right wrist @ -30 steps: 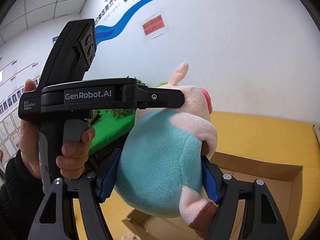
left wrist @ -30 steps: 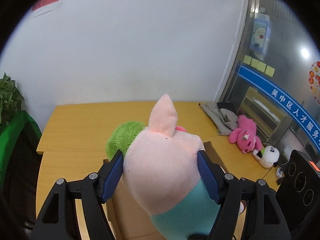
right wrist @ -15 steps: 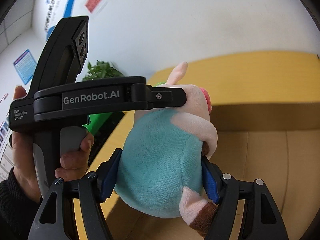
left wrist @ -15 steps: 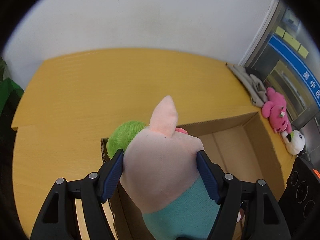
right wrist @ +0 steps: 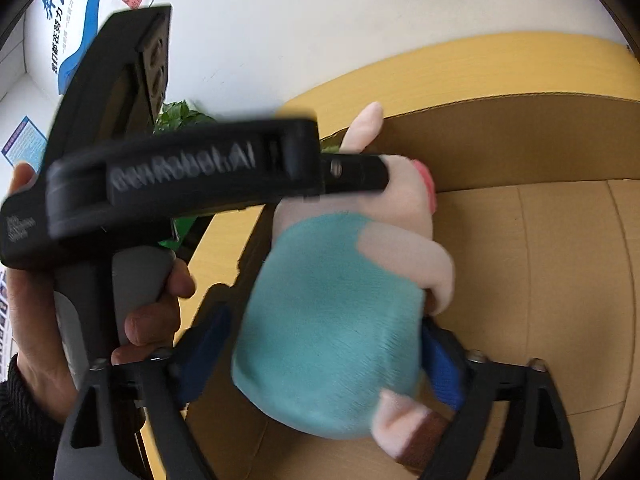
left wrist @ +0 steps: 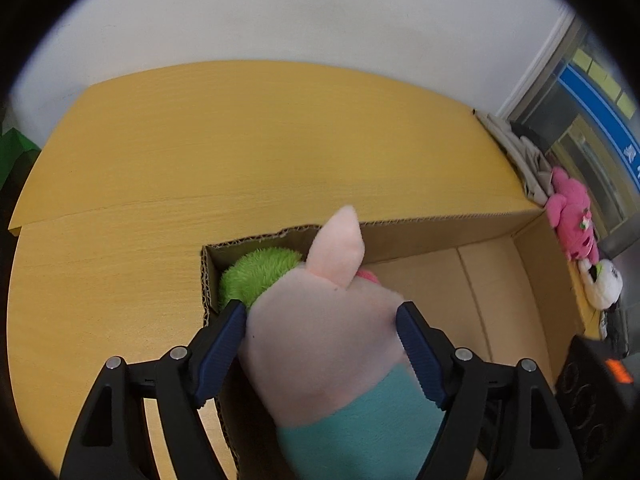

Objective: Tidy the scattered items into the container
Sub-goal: 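Carry the pig toy over the box and open both grippers, then move both grippers back toward the black sunglasses on the table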

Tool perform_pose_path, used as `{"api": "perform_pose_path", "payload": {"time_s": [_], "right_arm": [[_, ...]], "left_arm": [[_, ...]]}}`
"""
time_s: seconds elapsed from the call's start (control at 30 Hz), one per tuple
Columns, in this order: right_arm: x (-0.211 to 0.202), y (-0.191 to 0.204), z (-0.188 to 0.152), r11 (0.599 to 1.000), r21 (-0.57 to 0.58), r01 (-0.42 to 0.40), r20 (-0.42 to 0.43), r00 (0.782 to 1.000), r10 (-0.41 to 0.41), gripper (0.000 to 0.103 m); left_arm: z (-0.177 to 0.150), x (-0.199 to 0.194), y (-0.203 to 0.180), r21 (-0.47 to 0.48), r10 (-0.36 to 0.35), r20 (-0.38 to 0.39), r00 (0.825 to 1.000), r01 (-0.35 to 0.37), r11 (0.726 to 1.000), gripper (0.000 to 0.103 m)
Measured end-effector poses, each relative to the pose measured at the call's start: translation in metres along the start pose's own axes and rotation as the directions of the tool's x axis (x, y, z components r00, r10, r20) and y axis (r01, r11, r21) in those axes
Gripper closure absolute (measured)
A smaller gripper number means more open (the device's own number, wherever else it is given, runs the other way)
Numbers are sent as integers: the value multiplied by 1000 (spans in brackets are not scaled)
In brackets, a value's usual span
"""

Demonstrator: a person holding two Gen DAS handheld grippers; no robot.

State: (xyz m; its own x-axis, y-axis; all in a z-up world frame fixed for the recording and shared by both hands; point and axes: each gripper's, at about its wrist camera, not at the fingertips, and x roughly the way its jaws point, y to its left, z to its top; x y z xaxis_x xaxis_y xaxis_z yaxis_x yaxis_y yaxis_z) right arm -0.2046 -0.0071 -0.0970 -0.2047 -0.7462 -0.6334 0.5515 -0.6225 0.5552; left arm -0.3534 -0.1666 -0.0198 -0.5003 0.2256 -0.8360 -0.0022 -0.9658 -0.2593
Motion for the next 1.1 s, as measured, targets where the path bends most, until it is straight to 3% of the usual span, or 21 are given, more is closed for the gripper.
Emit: {"api": "perform_pose_path", "payload": {"time_s": [0.07,0.17,0.27,0.33,0.43,0.5,0.53,0.6,0.7,0.9,1.1], "right_arm": [[-3,2,-3,1000,-8,-16,-18,1000,16,5],[-20,7,-9,999,-41,-25,-46,999,23,4],[-56,10,-14,997,-77,-9,-20,1000,8,0],[-88,15,-7,995,-102,-4,22,1000,6,0],[-106,34,51,994,-108,-19,102,994,30,0],[-107,67,59,994,-99,-50,139,988,63,0],[-127,70,50,992,-97,-75,157,984,89,0],[-134,93,31,990,-99,-102,175,977,119,0],[-201,57,-18,985,-105,-137,184,971,155,0],[-205,46,-73,981,-159,-107,135,983,129,0],[-219,31,-116,977,-199,-73,93,991,93,0]], "left_arm": [[2,-25,-4,1,-19,54,998,19,1000,27],[-3,-75,-14,26,18,137,990,-22,999,27],[-23,-126,-24,48,13,221,975,-25,999,25],[-47,-165,-36,62,20,273,962,-38,997,25],[-91,-211,-50,46,52,346,937,-72,996,25],[-124,-229,-55,14,41,371,928,-50,999,24],[-139,-235,-57,0,38,380,924,-42,999,24],[-173,-241,-64,-29,52,382,923,-44,999,24],[-219,-232,-77,-54,67,364,929,-50,997,24],[-289,-197,-102,-93,50,298,953,-23,995,24],[-321,-176,-114,-119,30,255,967,1,993,24]]}}
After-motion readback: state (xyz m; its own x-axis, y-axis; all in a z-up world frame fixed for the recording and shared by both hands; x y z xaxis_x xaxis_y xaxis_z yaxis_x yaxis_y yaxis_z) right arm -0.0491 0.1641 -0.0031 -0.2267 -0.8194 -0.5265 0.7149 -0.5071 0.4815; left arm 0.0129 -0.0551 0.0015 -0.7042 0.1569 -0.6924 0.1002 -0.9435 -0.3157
